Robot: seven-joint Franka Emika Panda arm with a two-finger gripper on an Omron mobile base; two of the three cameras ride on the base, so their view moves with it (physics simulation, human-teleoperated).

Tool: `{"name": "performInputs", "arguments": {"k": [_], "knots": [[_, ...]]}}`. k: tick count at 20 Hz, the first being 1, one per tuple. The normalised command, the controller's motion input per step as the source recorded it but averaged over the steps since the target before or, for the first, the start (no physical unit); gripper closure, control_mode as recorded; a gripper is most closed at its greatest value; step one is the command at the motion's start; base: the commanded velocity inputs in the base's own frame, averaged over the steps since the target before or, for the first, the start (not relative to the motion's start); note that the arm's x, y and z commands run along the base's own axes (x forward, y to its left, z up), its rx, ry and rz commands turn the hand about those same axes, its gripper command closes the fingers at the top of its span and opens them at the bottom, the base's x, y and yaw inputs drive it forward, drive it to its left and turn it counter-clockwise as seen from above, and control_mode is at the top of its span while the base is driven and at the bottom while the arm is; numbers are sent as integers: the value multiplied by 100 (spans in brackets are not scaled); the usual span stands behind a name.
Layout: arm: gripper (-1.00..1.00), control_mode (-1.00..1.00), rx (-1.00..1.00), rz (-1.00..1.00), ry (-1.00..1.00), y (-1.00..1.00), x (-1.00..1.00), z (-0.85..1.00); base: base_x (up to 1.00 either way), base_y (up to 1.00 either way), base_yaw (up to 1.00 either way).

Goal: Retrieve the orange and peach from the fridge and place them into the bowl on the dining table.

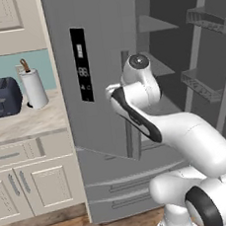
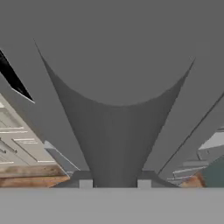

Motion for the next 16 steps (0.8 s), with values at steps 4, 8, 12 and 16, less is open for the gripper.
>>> {"name": "performInputs", "arguments": {"k": [4,8,12,16], "knots": [[-100,-100,-9,11,30,88,-36,51,0,0,0],[-100,-100,-8,8,8,76,-57,31,0,0,0],[-100,-100,-8,1,-31,41,-99,36,0,0,0],[-100,-100,-5,0,-54,17,-100,63,0,0,0]]}}
